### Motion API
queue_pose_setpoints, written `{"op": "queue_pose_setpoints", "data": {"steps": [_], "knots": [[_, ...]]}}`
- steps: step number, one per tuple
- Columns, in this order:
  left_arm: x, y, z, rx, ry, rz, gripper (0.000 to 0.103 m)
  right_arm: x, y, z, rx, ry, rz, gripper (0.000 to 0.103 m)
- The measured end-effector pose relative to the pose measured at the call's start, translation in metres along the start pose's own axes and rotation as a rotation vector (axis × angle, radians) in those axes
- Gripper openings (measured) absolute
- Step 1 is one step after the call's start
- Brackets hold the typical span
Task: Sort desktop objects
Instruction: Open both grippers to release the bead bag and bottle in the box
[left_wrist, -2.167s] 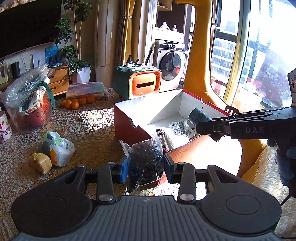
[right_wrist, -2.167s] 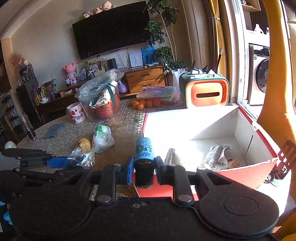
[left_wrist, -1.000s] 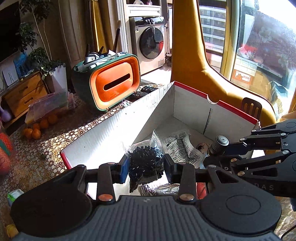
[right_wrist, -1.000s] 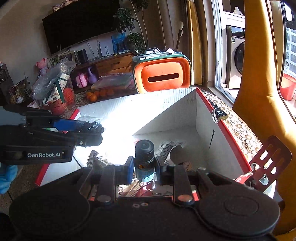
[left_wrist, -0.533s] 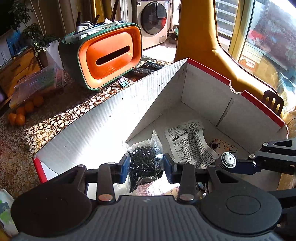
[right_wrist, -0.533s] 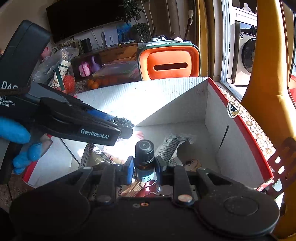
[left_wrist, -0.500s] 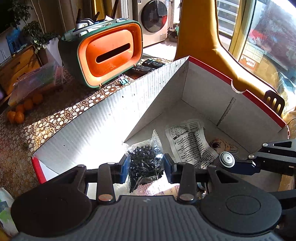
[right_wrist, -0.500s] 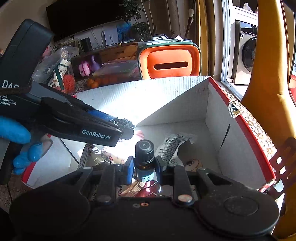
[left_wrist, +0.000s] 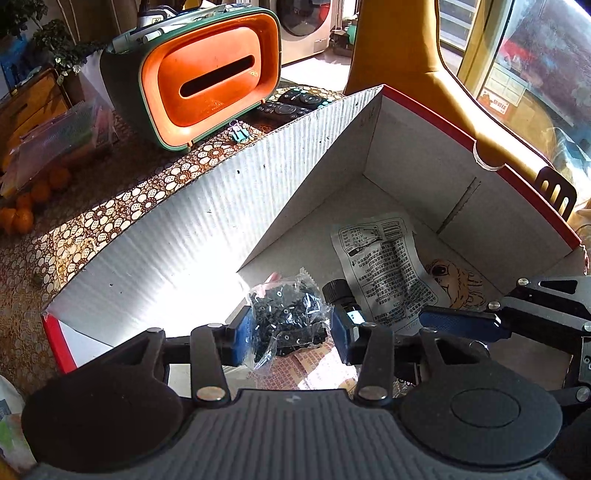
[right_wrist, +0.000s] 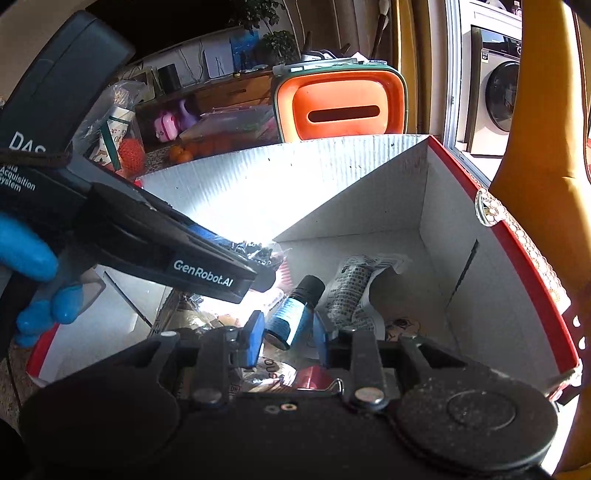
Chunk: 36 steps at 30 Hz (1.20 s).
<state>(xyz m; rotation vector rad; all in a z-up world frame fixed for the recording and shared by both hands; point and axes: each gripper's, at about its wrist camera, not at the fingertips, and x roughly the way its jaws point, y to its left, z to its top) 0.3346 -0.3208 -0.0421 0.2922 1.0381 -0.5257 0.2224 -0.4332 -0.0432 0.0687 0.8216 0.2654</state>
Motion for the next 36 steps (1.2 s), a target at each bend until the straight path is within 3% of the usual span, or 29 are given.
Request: {"op": "queue_pose_setpoints", "data": {"steps": [2,4,8,22,25,32,36], "knots": [[-0.005,0.001,-0.002,-0.003,-0.022,0.004,0.058,-0.001,0.001,-0.001,-0.008,0.002,-0.004,0.033],[-0.010,0.000,-0.004,0.006,-0.043,0.011,0.062,-0.002,0.002,-0.002,-0.017,-0.001,-0.010,0.035],[-0.021,0.000,-0.009,0.010,-0.074,0.011,0.062,-0.007,0.004,-0.001,-0.015,-0.018,-0.007,0.047],[-0.085,0.000,-0.040,-0.013,-0.198,0.008,0.062,-0.039,0.018,0.004,-0.012,-0.064,-0.013,0.051],[-0.102,0.000,-0.050,-0.018,-0.227,0.009,0.062,-0.050,0.026,0.004,-0.015,-0.083,-0.011,0.062],[-0.136,0.004,-0.077,-0.033,-0.282,0.013,0.062,-0.072,0.045,0.003,-0.026,-0.132,-0.021,0.065],[-0.153,0.011,-0.093,-0.058,-0.311,0.001,0.063,-0.079,0.056,0.000,-0.028,-0.137,-0.017,0.075]]}}
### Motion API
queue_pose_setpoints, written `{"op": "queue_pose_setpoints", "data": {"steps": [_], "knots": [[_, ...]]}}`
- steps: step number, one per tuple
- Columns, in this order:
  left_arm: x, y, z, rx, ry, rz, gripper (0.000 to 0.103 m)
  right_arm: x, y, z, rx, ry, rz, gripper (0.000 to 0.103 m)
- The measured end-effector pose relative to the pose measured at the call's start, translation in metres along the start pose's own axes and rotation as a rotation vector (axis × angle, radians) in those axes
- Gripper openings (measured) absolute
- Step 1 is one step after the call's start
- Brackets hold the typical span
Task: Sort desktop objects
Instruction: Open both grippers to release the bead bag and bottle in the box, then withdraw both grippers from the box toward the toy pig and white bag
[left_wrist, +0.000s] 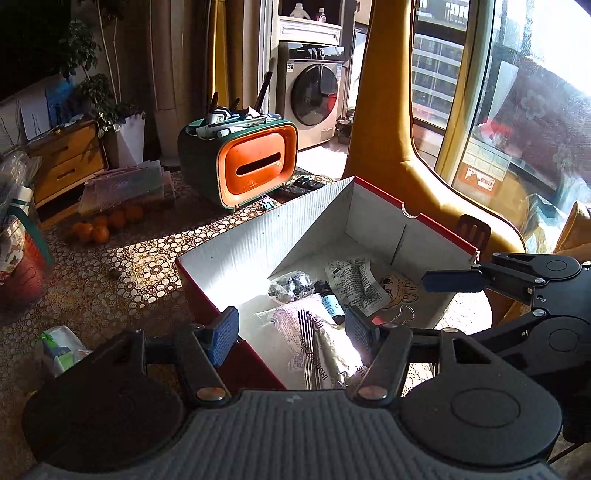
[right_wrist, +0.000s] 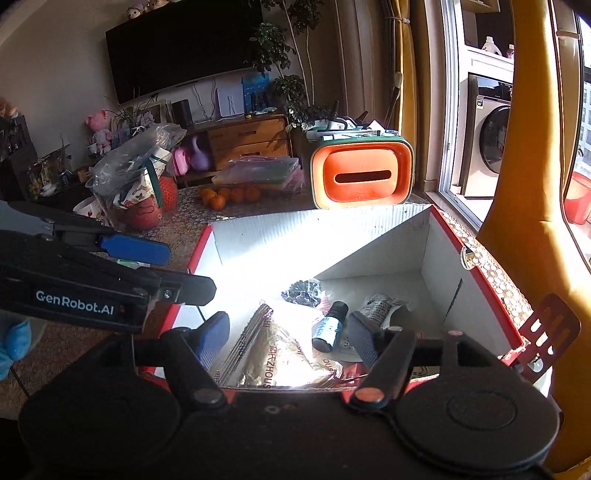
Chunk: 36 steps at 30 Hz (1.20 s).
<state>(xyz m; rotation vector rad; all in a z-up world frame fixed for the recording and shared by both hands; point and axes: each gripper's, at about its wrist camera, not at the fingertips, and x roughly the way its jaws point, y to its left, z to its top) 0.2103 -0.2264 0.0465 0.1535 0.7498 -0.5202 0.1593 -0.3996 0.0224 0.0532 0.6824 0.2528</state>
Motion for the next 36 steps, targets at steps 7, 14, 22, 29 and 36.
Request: {"op": "queue_pose_setpoints", "data": {"steps": [7,14,22,29,36], "knots": [[-0.037,0.021,-0.019,-0.050,-0.050,0.011,0.066,-0.008,0.020,-0.004,0.009,-0.006,0.013,0.079],[-0.067,0.048,-0.046,-0.099,-0.098,0.060,0.068,-0.012,0.052,-0.007,-0.021,-0.011,0.031,0.086],[-0.094,0.087,-0.081,-0.169,-0.131,0.104,0.081,-0.008,0.086,-0.002,-0.031,-0.003,0.057,0.090],[-0.106,0.124,-0.108,-0.225,-0.125,0.132,0.082,0.007,0.113,0.009,-0.027,0.020,0.086,0.090],[-0.107,0.154,-0.129,-0.245,-0.126,0.151,0.086,0.027,0.148,0.020,-0.070,0.041,0.104,0.090]]}}
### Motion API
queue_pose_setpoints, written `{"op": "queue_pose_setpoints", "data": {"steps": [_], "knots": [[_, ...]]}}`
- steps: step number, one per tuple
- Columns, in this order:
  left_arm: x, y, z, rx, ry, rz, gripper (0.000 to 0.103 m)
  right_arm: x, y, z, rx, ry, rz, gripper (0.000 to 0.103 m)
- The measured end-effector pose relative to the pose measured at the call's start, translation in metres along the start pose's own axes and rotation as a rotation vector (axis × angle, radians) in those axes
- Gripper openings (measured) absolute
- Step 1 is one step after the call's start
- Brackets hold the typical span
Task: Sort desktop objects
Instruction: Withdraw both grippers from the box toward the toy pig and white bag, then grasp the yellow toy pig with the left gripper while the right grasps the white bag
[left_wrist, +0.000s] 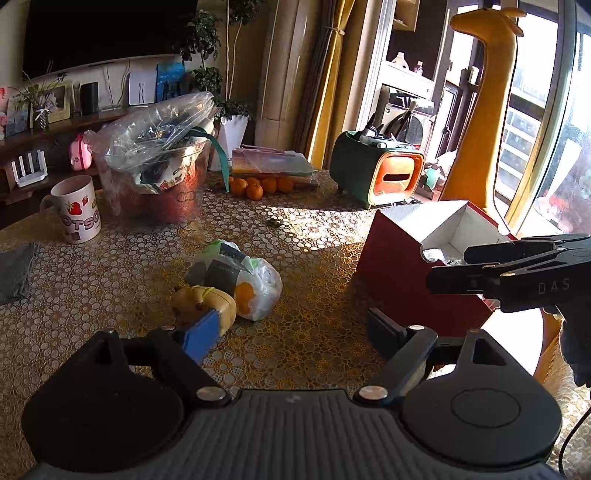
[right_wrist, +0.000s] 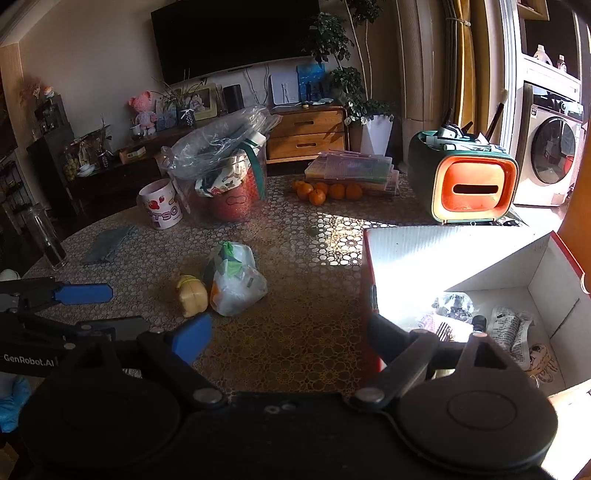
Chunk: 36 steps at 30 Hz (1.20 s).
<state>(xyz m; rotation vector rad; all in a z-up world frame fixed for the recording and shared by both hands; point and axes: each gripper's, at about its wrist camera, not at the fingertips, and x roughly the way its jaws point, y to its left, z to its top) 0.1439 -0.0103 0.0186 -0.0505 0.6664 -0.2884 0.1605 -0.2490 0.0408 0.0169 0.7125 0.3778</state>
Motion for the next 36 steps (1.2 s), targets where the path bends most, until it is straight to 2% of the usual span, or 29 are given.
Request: {"op": "queue_pose_setpoints", "data": {"steps": [6,8,9,22,36], "knots": [[0.009,0.025,-0.011,-0.010,0.002,0.003,0.089,0.027,0.026,0.012,-0.060,0.032,0.021,0.090],[0.014,0.031,-0.014,-0.006,0.001,0.011,0.101,0.038,0.035,0.017,-0.076,0.046,0.029,0.090],[0.016,0.034,-0.015,-0.006,-0.001,0.013,0.103,0.044,0.038,0.018,-0.082,0.052,0.034,0.090],[0.062,0.074,-0.023,-0.009,0.028,0.033,0.103,0.118,0.077,0.040,-0.172,0.117,0.069,0.090],[0.117,0.084,-0.020,0.049,0.052,0.032,0.103,0.197,0.069,0.054,-0.166,0.189,0.054,0.090]]}}
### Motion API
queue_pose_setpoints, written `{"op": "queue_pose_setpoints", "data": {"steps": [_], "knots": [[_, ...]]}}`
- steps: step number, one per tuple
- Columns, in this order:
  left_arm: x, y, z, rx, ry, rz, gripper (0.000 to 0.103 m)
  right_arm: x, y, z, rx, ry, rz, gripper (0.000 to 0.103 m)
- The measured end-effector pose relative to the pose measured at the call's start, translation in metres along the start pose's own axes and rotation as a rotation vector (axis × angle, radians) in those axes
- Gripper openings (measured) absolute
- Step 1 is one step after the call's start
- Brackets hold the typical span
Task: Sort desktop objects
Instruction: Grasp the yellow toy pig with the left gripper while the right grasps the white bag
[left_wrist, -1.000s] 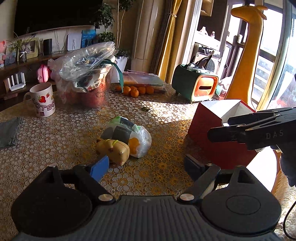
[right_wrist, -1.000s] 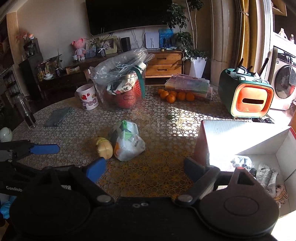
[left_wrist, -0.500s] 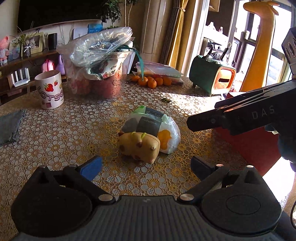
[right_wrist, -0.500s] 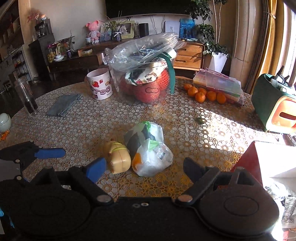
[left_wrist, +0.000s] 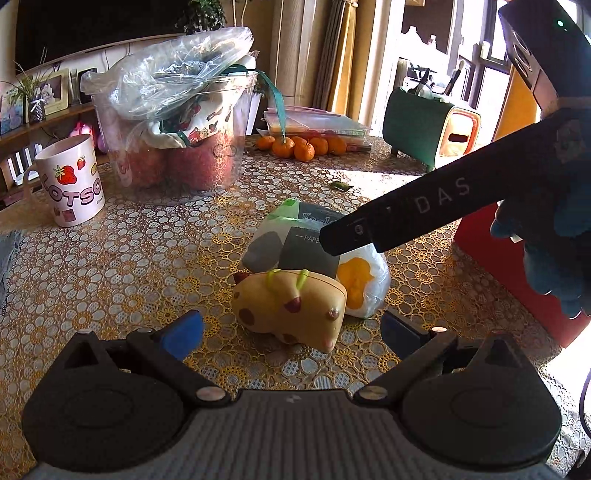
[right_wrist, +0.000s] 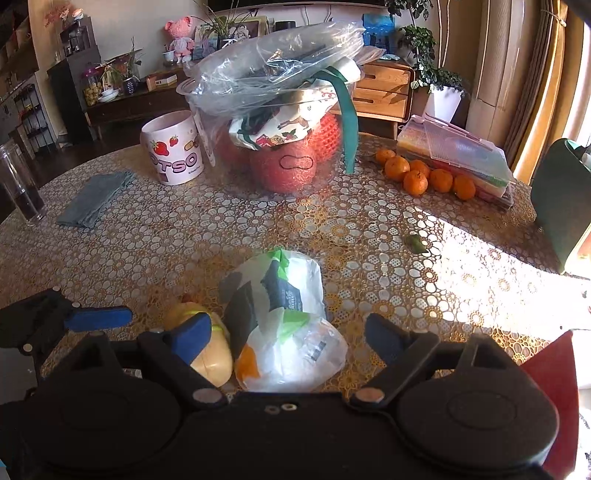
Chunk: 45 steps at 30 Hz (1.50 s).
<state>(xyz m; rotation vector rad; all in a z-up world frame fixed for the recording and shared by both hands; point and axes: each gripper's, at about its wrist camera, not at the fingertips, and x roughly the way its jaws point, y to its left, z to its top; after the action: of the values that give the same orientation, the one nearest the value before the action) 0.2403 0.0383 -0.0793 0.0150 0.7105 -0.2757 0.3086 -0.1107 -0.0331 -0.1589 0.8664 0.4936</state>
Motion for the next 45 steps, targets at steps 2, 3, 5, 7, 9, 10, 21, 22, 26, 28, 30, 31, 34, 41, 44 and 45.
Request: {"op": "queue_pose_setpoints", "data": {"steps": [2,3,5,7,9,10,21,22,26,28,30,31,34,41,44,45], "knots": [[0.006,0.002,0.002,-0.004,0.004,0.004,0.103,0.008,-0.002,0.002,0.006,0.009,0.006,0.090],[0.009,0.004,0.003,-0.009,0.007,0.003,0.103,0.014,-0.002,0.003,0.001,0.017,0.009,0.090],[0.013,0.005,0.004,-0.015,0.005,0.003,0.103,0.022,0.000,0.004,-0.013,0.029,0.010,0.090],[0.018,0.007,0.004,-0.015,0.004,0.001,0.103,0.029,0.002,0.006,-0.023,0.038,0.014,0.090],[0.021,0.008,0.005,-0.012,0.004,0.003,0.103,0.036,0.002,0.008,-0.021,0.043,0.016,0.090],[0.023,0.008,0.005,-0.013,0.006,0.004,0.103,0.039,0.002,0.008,-0.021,0.045,0.015,0.090],[0.035,0.010,0.006,-0.030,-0.002,0.003,0.102,0.063,-0.004,0.005,0.020,0.071,0.020,0.089],[0.036,0.010,0.005,-0.031,-0.003,0.005,0.101,0.064,-0.005,0.005,0.028,0.072,0.022,0.087],[0.037,0.010,0.005,-0.031,-0.006,0.005,0.093,0.067,-0.007,0.003,0.051,0.068,0.040,0.084],[0.036,0.009,0.004,-0.031,-0.011,0.002,0.091,0.067,-0.006,0.002,0.047,0.062,0.041,0.082],[0.035,0.008,0.003,-0.028,-0.016,0.005,0.087,0.066,-0.006,0.002,0.047,0.054,0.039,0.078],[0.035,0.007,0.003,-0.026,-0.019,0.004,0.085,0.065,-0.006,0.001,0.048,0.051,0.037,0.076],[0.032,0.003,0.003,-0.011,-0.021,0.000,0.077,0.063,-0.007,-0.001,0.049,0.040,0.033,0.071],[0.027,0.001,0.003,-0.022,-0.013,0.010,0.075,0.052,-0.012,-0.007,0.059,0.016,0.019,0.056],[0.023,-0.002,0.003,-0.027,-0.014,0.016,0.074,0.045,-0.015,-0.011,0.063,0.010,0.008,0.051],[0.021,-0.004,0.002,-0.026,-0.012,0.018,0.074,0.043,-0.016,-0.013,0.067,0.008,0.005,0.050]]}}
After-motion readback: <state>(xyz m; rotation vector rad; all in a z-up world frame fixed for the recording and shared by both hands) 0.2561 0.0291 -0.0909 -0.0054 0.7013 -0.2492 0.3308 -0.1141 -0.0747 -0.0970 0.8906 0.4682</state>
